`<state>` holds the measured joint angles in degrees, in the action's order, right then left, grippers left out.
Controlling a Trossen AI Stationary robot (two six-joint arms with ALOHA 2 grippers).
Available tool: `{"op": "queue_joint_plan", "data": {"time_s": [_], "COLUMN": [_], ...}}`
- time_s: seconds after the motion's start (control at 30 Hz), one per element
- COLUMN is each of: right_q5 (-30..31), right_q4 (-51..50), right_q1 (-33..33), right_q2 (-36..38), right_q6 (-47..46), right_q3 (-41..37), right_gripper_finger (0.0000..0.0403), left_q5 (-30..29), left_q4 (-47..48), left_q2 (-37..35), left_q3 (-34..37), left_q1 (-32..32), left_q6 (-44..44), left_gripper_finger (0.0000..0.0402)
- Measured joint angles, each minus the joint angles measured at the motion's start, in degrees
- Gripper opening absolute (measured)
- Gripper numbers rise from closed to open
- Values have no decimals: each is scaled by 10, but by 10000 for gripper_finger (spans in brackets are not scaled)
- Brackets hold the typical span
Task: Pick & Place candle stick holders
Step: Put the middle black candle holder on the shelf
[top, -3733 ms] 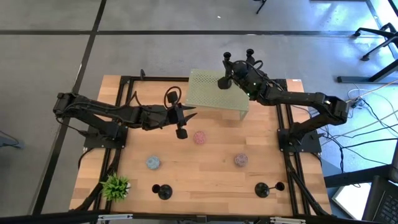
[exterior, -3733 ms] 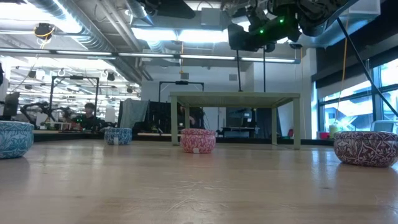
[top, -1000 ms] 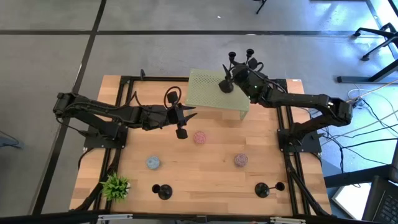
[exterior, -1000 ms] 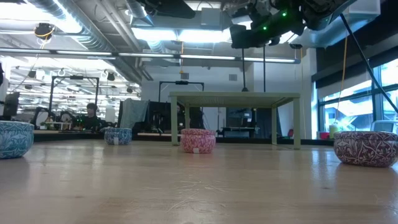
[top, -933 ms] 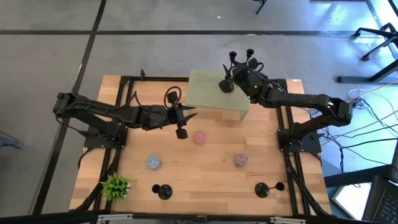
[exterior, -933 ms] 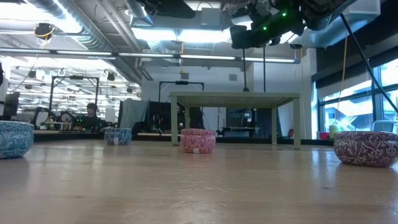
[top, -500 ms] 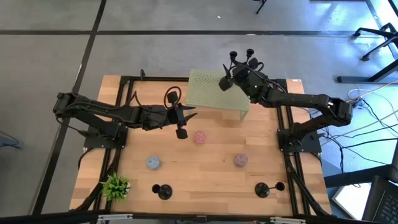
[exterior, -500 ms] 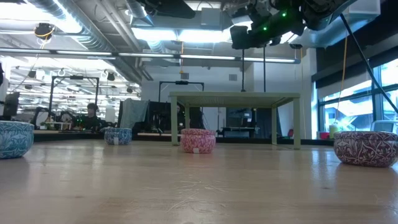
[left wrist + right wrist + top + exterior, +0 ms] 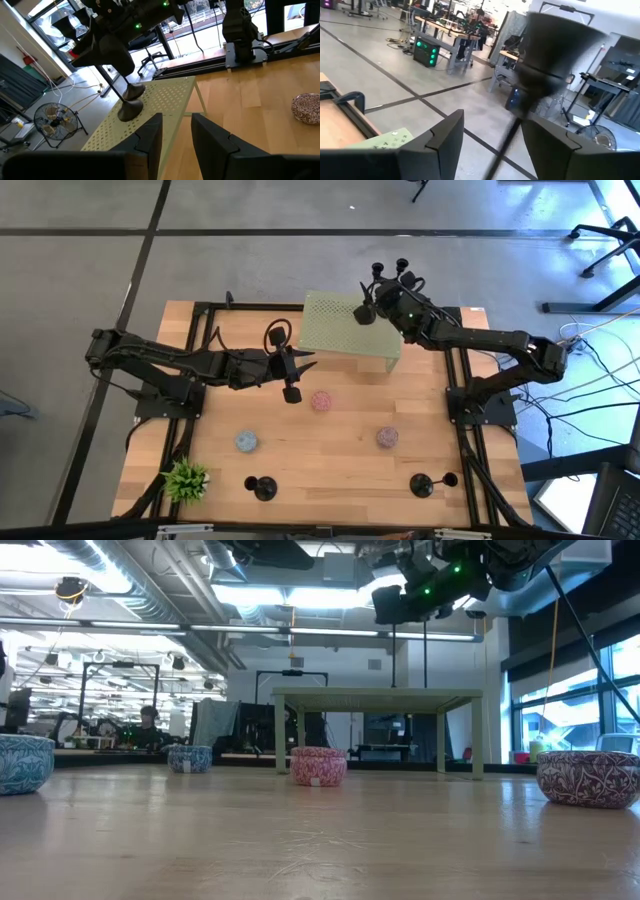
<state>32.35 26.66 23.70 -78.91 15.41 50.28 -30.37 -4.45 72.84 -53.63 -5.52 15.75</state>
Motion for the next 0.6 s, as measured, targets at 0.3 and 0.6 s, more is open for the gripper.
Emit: {"op": "queue_joint_plan", "data": {"time_s": [0.3,0.6], "right_q5": [9,99], "right_q4": [-12,-57], "right_q1": [-5,-60], "right_q2": [0,7], "right_q6": [-16,-15], "right_q3": [0,0], "right_gripper_finger": [211,213], "left_q5": [0,0], "left_q4": [0,0], "left_q2": [0,0], "left_q3": [0,0], "left_q1": [0,0], "left_q6": [0,0], "left_gripper_finger": [100,100]}}
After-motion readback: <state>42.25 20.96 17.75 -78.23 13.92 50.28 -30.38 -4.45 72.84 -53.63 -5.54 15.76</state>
